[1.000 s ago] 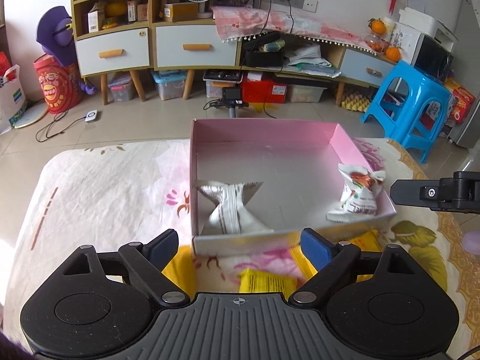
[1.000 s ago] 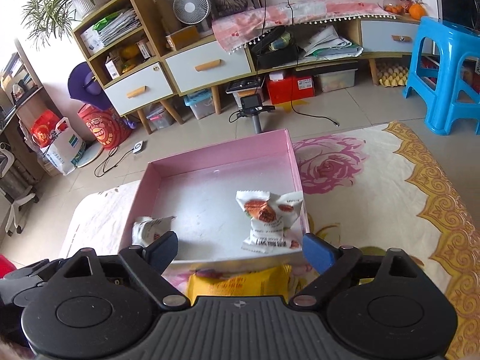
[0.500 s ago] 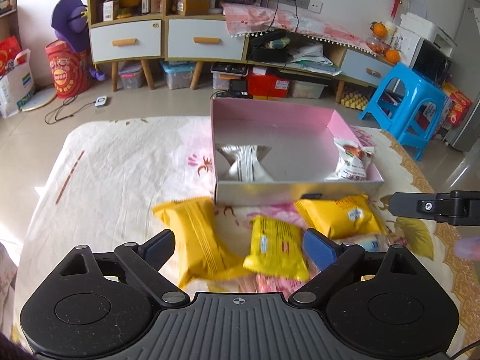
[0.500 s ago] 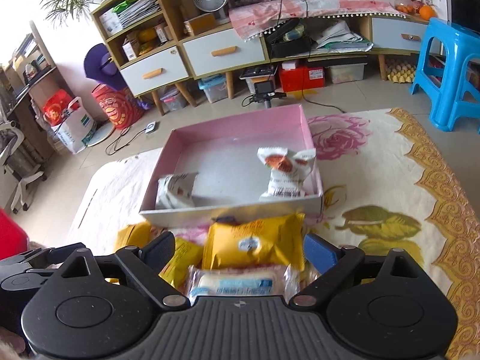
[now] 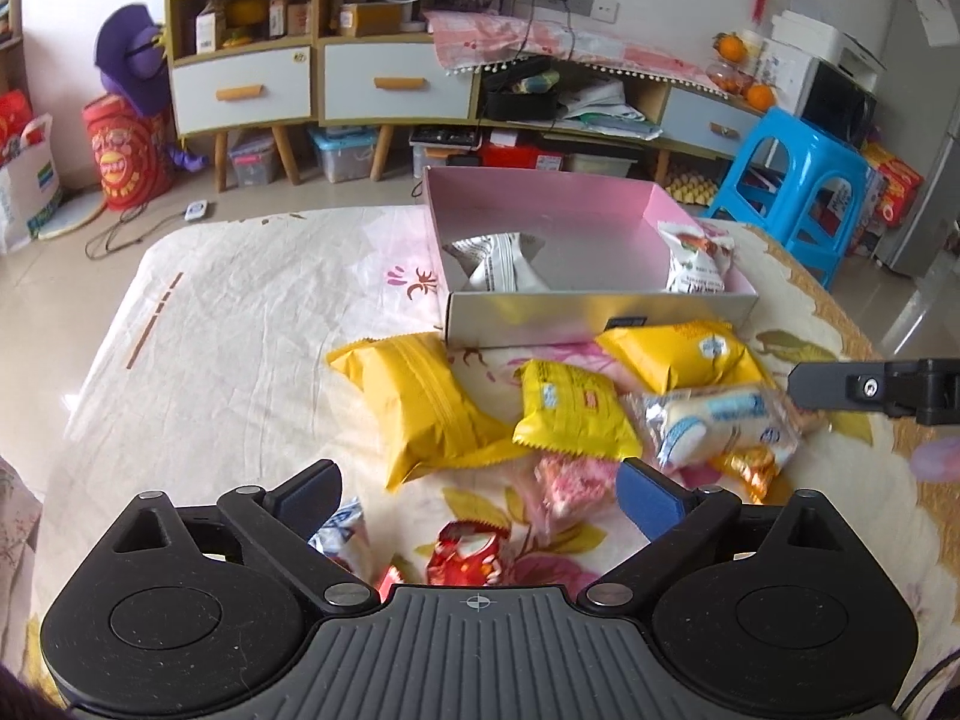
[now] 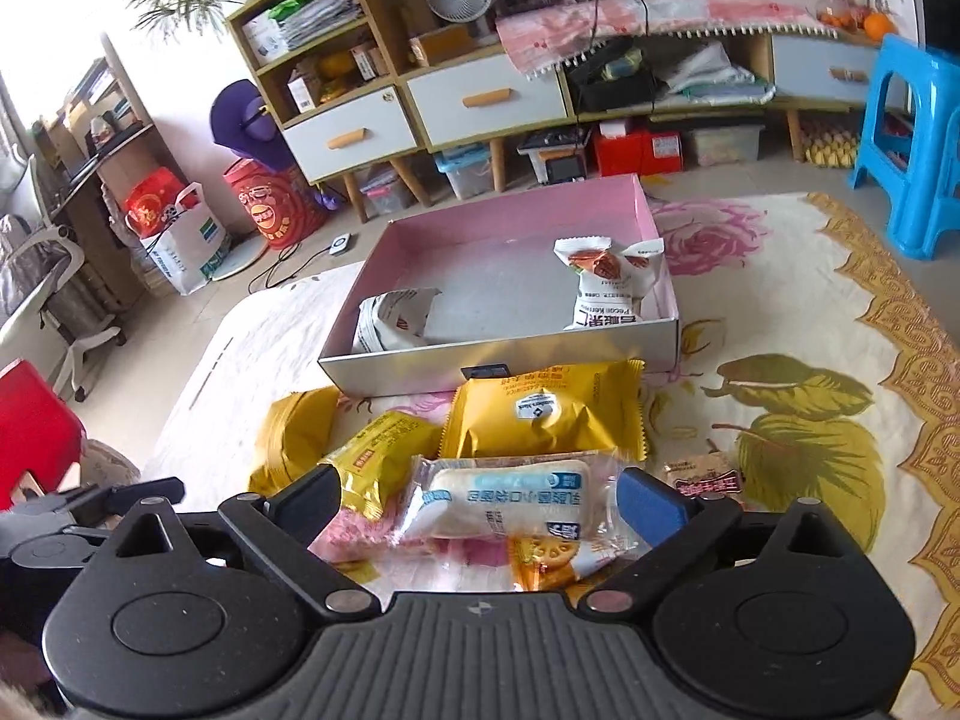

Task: Organize snacks
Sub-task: 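Move both open grippers back over the snack pile, then grasp the red snack bag with left gripper while right grasps white biscuit packet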

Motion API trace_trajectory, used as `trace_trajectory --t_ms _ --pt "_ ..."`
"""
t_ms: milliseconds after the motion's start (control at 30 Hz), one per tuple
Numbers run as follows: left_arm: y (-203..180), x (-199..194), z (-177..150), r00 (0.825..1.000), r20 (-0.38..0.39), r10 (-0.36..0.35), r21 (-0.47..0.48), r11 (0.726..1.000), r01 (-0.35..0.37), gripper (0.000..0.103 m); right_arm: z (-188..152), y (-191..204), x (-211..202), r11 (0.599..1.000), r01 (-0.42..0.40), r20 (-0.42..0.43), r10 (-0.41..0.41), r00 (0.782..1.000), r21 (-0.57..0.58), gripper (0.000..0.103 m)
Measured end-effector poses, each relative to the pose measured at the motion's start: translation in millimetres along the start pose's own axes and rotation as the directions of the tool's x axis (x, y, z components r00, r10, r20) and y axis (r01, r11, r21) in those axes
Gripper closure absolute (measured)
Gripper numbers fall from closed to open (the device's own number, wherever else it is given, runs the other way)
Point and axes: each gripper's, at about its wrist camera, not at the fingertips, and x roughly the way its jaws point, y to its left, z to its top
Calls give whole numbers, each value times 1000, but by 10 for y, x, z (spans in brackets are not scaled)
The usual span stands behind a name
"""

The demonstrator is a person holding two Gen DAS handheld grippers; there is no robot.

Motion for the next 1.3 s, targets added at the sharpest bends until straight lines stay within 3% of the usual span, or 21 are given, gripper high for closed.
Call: trace_trajectory --t_ms 400,633,967,1200,1300 --pt "50 -105 -399 1000 -6 -31 105 994 32 4 -437 75 -78 987 1 20 2 1000 -162 11" --pt "71 -77 -655 1000 0 -21 150 988 21 4 -708 291 -57 952 -34 2 37 999 -306 11" --pt "170 26 -833 1000 -24 -8 175 984 13 6 -971 596 104 904 -84 -68 62 996 -420 11" --pt "376 21 -839 999 -46 21 117 993 -16 8 -1058 635 230 892 -82 -102 40 994 -445 11" --pt "461 -5 -837 998 -51 33 89 996 -28 14 -1065 612 262 897 -73 -108 29 994 -435 11"
